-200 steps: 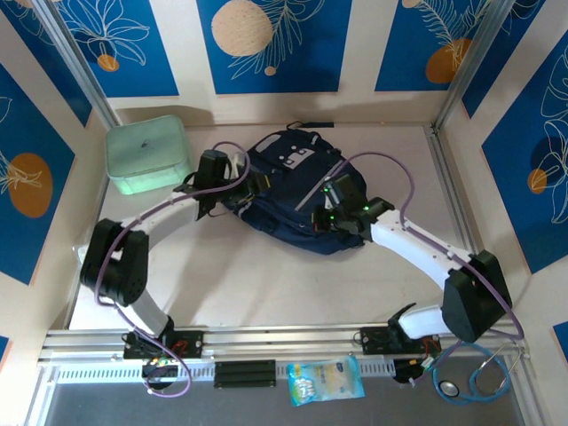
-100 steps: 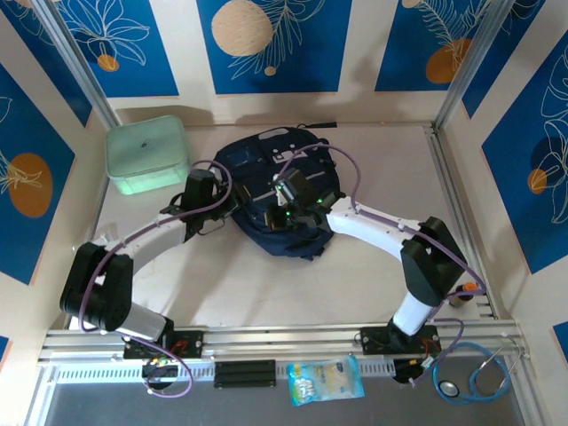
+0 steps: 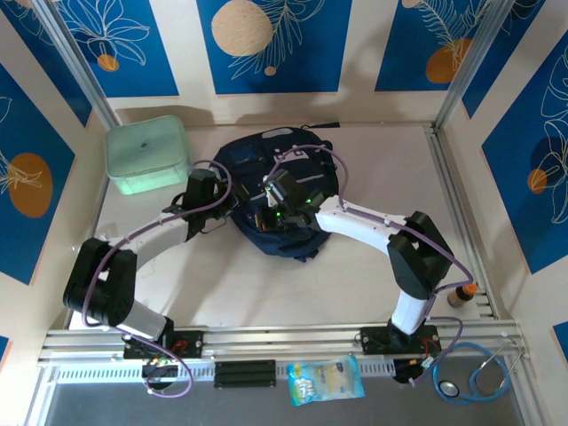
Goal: Pack the student bag
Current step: Zip the student bag at the top-center of the table.
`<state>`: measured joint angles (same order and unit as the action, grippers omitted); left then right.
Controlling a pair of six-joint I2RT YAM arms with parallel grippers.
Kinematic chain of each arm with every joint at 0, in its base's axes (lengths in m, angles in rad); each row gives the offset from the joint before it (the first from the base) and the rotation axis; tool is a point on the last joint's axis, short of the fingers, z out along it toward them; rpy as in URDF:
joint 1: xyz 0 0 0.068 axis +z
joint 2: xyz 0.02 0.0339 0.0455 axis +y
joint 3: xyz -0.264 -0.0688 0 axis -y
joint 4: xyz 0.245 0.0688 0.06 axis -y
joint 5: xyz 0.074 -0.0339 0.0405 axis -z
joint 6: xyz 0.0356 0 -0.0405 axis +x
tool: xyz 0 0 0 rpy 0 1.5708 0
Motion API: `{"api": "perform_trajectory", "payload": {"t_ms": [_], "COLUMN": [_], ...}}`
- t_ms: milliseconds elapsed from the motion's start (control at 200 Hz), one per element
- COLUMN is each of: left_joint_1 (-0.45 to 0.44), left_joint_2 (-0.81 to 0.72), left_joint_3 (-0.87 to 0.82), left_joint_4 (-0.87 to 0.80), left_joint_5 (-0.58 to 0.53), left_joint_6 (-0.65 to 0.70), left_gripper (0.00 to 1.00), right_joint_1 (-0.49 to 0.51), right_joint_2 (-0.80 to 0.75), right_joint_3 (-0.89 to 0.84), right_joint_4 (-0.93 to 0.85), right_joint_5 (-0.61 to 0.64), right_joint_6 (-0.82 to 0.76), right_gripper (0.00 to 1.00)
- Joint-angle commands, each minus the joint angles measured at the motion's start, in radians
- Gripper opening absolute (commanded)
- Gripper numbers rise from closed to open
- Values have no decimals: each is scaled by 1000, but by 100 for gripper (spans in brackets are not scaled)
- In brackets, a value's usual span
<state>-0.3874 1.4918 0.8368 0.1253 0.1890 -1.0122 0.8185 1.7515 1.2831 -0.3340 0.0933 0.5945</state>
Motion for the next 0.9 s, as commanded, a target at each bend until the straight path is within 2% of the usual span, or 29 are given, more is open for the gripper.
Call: {"api": "perform_trajectory", "payload": {"t_ms": [0,105,235,505,540,670,755,895], "left_joint_1": [-2,-3,-4,-5,-5,-1,10,34], "left_joint_2": [-63,-82,-31,85,96,110,111,113], "left_joint_3": [8,-2,11,54,77,113,117,116], "left_joint_4": [20,10,38,74,52,-13,-32,-39], "left_joint_5": [-52,-64,13,117,130,110,103,113], "left_joint_6": [21,30,5,-20,-4,47,77,97], "left_gripper": [37,40,44,39,36,12,0,0], "right_joint_1": [18,10,6,5,5,-10,-34,-102], "right_joint_2": [3,2,2,-6,-7,-28,-68,-142], "right_joint_3": [43,42,44,40,36,6,-33,-110], "right_joint_4": [-1,-5,-5,-18,-24,-62,-79,-128], "right_joint_5": [-44,-40,-37,-35,-32,-20,-19,14], "right_joint_6": [11,19,21,19,18,5,-16,-55], "right_gripper": [0,0,0,0,0,0,0,0]}}
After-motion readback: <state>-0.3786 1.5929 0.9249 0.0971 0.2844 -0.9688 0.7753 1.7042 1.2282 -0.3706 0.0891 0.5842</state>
